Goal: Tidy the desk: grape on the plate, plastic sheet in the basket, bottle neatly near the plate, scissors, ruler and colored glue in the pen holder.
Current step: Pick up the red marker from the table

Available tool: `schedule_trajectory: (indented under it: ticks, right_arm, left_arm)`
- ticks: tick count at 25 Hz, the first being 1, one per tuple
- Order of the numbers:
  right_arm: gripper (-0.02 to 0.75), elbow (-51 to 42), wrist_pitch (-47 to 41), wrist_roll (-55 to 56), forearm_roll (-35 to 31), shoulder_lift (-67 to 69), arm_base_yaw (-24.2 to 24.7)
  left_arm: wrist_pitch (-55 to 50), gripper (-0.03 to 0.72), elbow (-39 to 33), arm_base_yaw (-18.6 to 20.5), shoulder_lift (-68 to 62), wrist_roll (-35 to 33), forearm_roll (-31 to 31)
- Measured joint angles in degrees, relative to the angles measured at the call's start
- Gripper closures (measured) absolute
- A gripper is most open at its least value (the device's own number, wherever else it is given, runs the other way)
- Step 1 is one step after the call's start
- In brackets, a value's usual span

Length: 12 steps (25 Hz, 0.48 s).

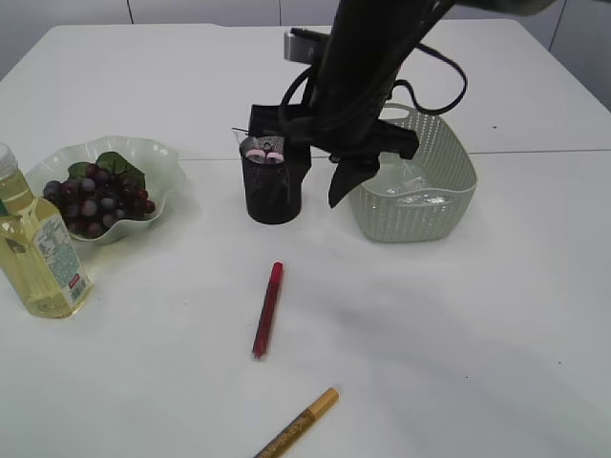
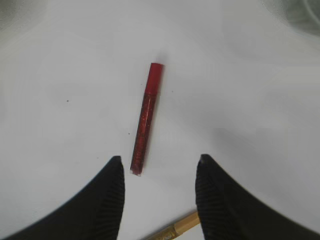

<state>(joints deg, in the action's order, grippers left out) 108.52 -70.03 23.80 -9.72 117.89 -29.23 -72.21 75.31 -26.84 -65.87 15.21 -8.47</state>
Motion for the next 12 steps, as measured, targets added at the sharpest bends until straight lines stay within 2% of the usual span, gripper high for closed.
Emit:
schedule_trajectory:
  ticks: [6,12]
  right_arm:
    - [0.392,0.00,-0.22,8.57,2.67,5.83,-4.30]
    - [0.392,0.79,0.15,13.24,2.78,11.61,-5.64]
  left_arm:
    - [0.00,0.398,0.00,0.00,0.00,0.00,0.00]
    - [0.00,0.398,0.00,0.00,0.00,-0.04,0.00]
